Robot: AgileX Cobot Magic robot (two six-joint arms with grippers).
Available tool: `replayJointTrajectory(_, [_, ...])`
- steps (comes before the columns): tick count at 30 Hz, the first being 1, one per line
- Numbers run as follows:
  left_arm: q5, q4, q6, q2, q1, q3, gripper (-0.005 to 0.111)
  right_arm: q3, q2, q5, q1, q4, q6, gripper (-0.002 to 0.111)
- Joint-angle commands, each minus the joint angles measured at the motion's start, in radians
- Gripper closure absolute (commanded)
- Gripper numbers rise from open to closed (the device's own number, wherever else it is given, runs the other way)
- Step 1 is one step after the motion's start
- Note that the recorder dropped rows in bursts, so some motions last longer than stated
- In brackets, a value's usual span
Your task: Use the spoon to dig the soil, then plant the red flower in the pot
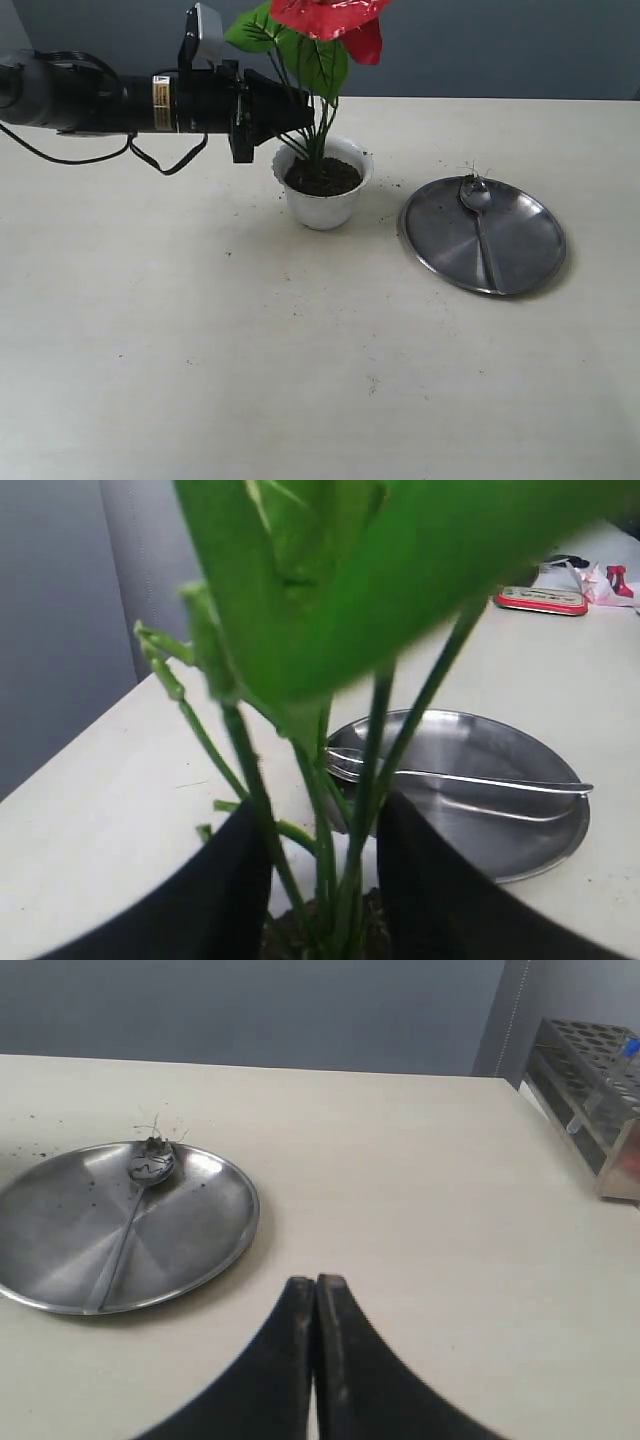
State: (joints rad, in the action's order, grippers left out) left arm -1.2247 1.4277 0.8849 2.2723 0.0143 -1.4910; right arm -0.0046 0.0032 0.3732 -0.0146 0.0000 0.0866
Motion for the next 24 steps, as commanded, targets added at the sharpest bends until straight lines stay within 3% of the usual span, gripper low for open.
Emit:
replayJointTrajectory(1, [0.004, 0.005, 0.018, -0.026, -0.03, 0.007, 0.071, 0.005, -0.003, -0.01, 0.003, -0.005, 0.001, 0.108])
replayJointTrajectory(12, [0.004, 0.025, 0.056, -0.044, -0.137, 0.007, 0.071, 0.005, -0.003, -0.01, 0.003, -0.005, 0.001, 0.108])
replayJointTrajectory(24, [0.004, 0.043, 0.058, -0.044, -0.092, 0.007, 0.071, 0.005, -0.003, -0.01, 0.003, -0.005, 0.001, 0.108])
